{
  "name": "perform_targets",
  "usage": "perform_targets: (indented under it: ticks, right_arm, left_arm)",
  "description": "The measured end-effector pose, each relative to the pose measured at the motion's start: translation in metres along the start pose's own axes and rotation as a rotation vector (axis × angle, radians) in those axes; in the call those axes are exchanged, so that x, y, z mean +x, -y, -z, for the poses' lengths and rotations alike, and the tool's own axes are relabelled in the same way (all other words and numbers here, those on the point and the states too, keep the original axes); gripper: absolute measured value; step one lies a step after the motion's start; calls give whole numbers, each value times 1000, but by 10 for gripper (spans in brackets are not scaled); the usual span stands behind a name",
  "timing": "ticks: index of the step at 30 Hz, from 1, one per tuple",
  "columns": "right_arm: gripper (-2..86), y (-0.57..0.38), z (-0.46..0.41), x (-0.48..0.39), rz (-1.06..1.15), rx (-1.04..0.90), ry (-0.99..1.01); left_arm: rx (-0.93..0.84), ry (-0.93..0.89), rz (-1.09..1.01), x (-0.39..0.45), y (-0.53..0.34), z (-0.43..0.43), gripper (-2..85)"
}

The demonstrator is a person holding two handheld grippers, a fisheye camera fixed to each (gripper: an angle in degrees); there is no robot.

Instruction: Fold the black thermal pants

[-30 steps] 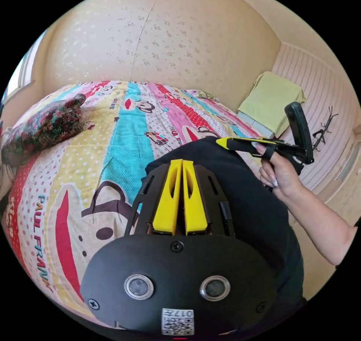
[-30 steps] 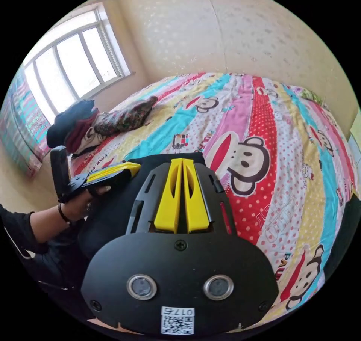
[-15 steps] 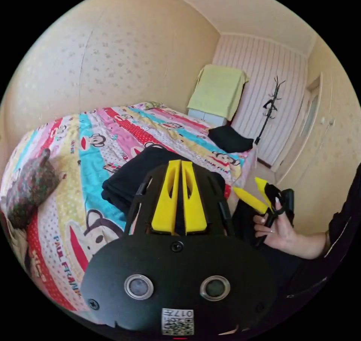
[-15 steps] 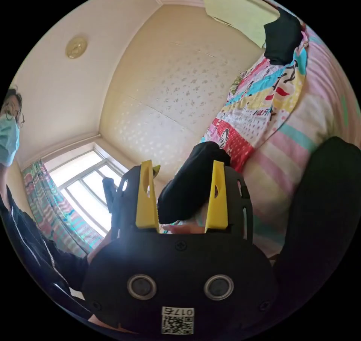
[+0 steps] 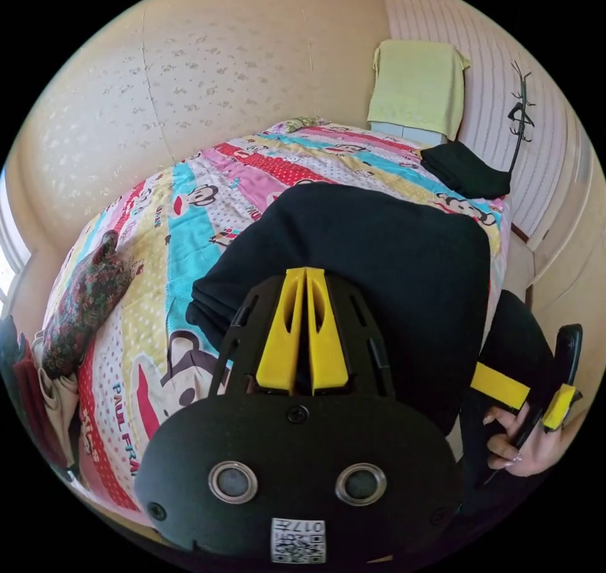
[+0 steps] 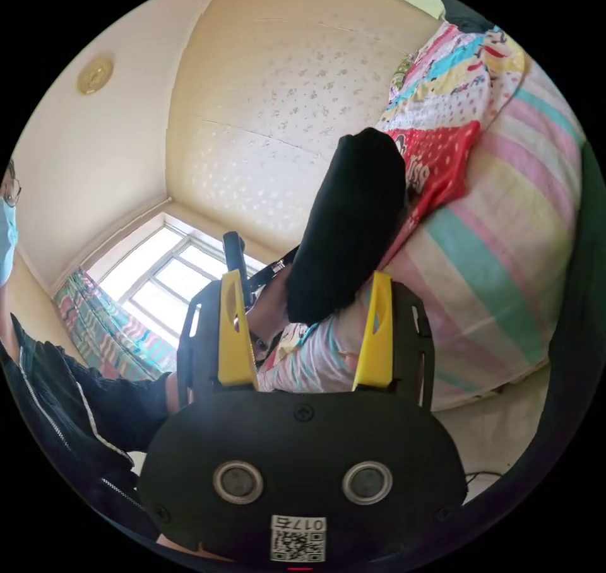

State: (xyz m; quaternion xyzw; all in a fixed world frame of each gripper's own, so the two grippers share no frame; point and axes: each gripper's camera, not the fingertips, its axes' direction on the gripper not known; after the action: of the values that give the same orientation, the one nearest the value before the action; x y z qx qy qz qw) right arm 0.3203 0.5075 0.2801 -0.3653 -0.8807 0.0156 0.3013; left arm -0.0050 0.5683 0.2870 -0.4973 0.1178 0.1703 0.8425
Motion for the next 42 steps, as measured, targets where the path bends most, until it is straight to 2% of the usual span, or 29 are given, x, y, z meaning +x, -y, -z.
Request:
perform_targets:
  ticks: [5,15,23,27,30,32,34,39,42]
  right_arm:
    - [293,26,-8,-4,13,97,-177]
    - [307,65,-43,35,-88,104,-150]
    - [266,96,-76,53,-82,-120,-278]
    - [248,102,-84,64,-81,-165,-246]
    - [242,96,-81,76,-68,-140,-178]
    - [237,96,-77,86,-85,-146,-135]
    - [230,97,-75,91,-104,-154,-121]
    - [190,85,-63,108,-179,-73,-36]
    - [177,80,-54,116,-230,-37,39]
  left_arm:
    - [14,-21,14,-4,-5,-3,-4]
    - [-23,-90,104,-26,-14,-10,-4]
    - [-14,-90,122,-43,-33,-10,-5]
    - [-15,-79,160,-52,-44,-6,-6]
    - [-72,-55,222,-56,-57,25,-7]
    - [-43,-76,260,-60,-77,51,-5]
    - [84,-154,373,-74,-117,81,6]
    - [62,-319,626,-116,-193,91,83]
    - [202,-510,735,-135,-242,94,97]
